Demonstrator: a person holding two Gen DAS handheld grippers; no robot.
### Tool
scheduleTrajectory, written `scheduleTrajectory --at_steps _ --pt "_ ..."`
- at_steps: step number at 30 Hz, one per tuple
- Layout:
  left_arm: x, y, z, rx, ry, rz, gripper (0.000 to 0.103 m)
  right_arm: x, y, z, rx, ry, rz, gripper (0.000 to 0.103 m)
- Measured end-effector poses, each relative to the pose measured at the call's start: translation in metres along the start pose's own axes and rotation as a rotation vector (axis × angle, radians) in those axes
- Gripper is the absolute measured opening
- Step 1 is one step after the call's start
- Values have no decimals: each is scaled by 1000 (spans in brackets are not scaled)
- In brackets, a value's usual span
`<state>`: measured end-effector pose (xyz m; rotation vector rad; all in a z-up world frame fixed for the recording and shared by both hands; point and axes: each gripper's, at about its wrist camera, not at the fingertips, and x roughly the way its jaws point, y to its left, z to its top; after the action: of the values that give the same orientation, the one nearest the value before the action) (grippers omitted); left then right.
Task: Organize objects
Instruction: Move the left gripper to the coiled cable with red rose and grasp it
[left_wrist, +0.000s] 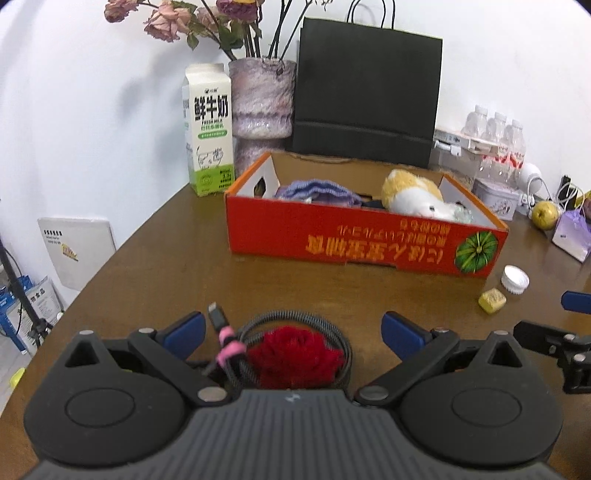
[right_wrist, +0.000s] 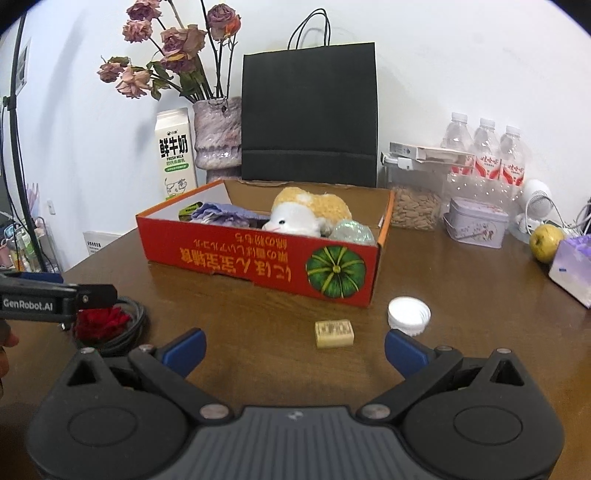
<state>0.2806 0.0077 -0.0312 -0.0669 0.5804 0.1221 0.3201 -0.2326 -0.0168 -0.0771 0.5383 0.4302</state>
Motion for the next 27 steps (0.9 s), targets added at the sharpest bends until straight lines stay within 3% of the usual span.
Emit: scheduleTrajectory --at_steps 12,27 --pt "5 -3 -25 15 85 1 103 -5 3 -29 -20 71 -25 103" --pt "36 -6 -16 23 142 46 103 15 1 -34 6 157 -40 103"
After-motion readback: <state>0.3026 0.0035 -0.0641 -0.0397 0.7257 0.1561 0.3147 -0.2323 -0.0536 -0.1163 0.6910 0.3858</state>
